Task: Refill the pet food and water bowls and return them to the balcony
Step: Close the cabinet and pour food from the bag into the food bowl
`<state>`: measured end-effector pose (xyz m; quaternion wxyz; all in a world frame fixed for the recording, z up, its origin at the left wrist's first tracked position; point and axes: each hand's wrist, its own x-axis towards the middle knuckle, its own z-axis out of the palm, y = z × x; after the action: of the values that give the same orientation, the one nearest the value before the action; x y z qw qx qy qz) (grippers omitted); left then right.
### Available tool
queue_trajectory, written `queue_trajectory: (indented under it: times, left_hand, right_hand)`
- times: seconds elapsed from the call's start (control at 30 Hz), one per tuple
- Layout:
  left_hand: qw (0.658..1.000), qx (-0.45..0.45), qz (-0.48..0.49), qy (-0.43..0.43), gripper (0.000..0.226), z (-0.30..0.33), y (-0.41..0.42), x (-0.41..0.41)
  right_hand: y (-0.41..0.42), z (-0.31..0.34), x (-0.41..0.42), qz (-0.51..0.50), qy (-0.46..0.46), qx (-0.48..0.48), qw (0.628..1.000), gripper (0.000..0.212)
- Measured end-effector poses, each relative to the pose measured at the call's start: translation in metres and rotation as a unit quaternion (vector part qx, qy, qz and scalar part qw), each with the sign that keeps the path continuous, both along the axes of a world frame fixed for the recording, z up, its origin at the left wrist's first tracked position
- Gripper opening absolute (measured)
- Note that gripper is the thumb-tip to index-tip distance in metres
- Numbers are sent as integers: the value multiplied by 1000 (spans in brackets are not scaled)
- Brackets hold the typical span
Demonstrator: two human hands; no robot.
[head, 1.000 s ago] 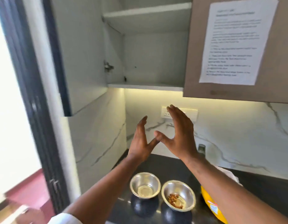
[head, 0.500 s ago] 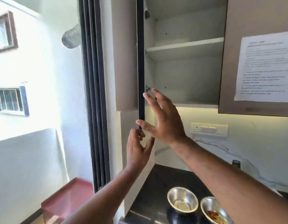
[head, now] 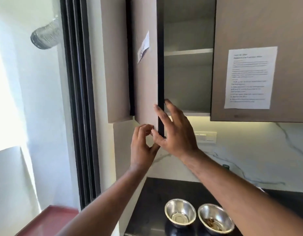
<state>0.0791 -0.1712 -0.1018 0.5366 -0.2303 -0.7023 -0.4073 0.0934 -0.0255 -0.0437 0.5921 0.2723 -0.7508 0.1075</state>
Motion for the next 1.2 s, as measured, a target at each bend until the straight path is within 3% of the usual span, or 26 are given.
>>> queue_trajectory:
  times: [0.27, 0.53, 0.87, 1.2]
  left_hand:
    - [998, -45, -29, 14, 47, 11, 77, -68]
    - [997, -76, 7, 0, 57, 20, 156, -160]
    - [989, -125, 80, 5, 71, 6, 195, -242]
    - [989, -128, 71, 3, 71, 7, 203, -294]
  right_hand:
    - [105, -7, -56, -106, 53, -1, 993, 69]
    - [200, -7, -148, -220, 16, 30, 975, 64]
    - [239, -9, -246, -233, -18, 29, 972, 67]
    - [246, -6, -297, -280, -46, 33, 958, 67]
